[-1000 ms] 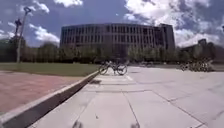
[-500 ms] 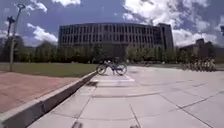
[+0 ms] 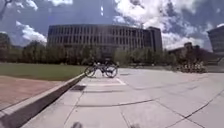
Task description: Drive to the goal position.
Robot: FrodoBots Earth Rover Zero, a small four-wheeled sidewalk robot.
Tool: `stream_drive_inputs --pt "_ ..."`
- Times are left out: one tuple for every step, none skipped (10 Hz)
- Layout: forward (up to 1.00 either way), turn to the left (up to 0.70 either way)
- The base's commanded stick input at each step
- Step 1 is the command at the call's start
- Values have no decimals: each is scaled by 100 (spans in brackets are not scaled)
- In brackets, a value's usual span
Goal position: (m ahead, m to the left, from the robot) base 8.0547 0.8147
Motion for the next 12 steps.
stream_drive_inputs --pt "70 -12" --pt "70 -22" --pt "70 -11" --pt "70 0" --pt "70 0" --pt "70 0" --pt "70 0" --pt "70 0" --pt "70 0" --pt "70 0" --pt "70 0" --pt "70 0"
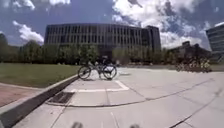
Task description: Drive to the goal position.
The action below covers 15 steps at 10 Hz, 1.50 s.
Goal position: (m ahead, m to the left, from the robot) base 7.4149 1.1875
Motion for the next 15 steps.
stream_drive_inputs --pt "70 0" --pt "70 0" --pt "70 0" --pt "70 0" --pt "70 0" --pt "70 -2" --pt "70 -15" --pt "70 -31" --pt "70 -31" --pt "70 -31" --pt "70 -31" --pt "70 -31" --pt "70 -31" --pt "70 -31" --pt "70 -31"
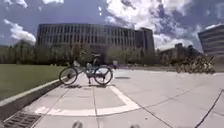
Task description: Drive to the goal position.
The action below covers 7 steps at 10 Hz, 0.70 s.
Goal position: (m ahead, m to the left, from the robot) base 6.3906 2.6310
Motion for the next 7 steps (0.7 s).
stream_drive_inputs --pt "70 -31" --pt "70 -31" --pt "70 -22" --pt "70 -11" --pt "70 0" --pt "70 0" --pt "70 0"
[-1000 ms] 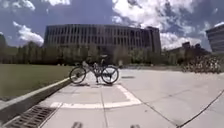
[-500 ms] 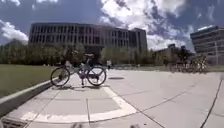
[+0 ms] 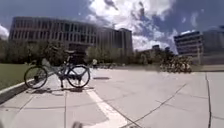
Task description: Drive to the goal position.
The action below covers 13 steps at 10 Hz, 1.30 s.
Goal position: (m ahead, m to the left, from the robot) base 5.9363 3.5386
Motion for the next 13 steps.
stream_drive_inputs --pt "70 0" --pt "70 0" --pt "70 0" --pt "70 0" --pt "70 0" --pt "70 0" --pt "70 0" --pt "70 0" --pt "70 0" --pt "70 0" --pt "70 0" --pt "70 0" --pt "70 0"
